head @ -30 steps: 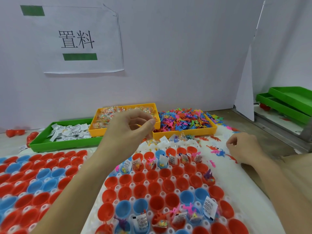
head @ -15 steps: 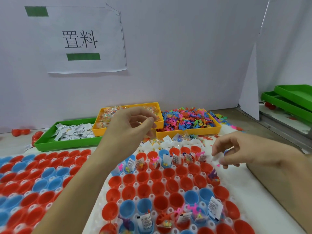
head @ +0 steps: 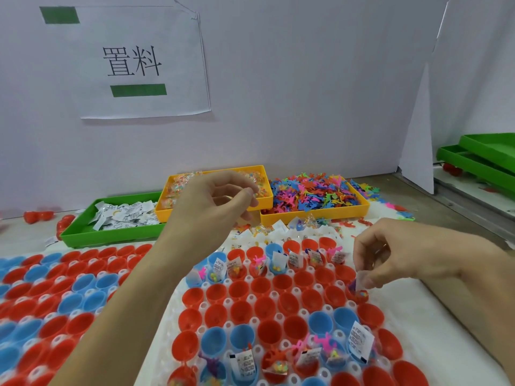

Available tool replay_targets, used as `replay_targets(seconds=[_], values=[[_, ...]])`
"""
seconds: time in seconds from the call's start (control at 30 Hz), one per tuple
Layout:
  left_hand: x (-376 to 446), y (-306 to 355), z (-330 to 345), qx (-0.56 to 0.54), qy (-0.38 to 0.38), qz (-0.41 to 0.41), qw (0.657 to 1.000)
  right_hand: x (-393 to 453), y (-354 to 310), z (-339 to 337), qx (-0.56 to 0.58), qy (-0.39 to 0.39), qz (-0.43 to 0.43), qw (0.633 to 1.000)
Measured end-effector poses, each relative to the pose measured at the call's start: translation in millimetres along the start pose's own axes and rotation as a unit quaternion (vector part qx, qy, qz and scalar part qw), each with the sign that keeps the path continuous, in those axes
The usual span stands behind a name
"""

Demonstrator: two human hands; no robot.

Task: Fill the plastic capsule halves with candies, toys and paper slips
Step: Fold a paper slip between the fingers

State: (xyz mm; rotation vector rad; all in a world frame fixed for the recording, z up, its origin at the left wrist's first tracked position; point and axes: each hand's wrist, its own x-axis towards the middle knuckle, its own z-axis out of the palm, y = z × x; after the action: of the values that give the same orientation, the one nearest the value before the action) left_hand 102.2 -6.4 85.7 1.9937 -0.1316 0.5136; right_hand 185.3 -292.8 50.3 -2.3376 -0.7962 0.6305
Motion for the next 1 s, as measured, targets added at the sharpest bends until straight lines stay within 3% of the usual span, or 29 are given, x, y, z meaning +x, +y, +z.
replay_targets(seconds=[0.4, 0.7, 1.0], values=[[0.4, 0.8, -0.6, 0.004, -0.001, -0.002, 1.000, 0.2, -4.8, 3.5, -0.010, 0.016, -0.002, 1.000], [1.0, -0.8, -2.0, 0.003, -0.002, -0.001, 1.000, -2.6, -3.2, -0.1, 0.034, 0.003, -0.024, 0.999], [1.4, -0.7, -1.4, 0.007, -0.001, 0.000, 1.000, -1.7, -2.9, -0.1, 0.005, -0.026, 0.000, 1.000]])
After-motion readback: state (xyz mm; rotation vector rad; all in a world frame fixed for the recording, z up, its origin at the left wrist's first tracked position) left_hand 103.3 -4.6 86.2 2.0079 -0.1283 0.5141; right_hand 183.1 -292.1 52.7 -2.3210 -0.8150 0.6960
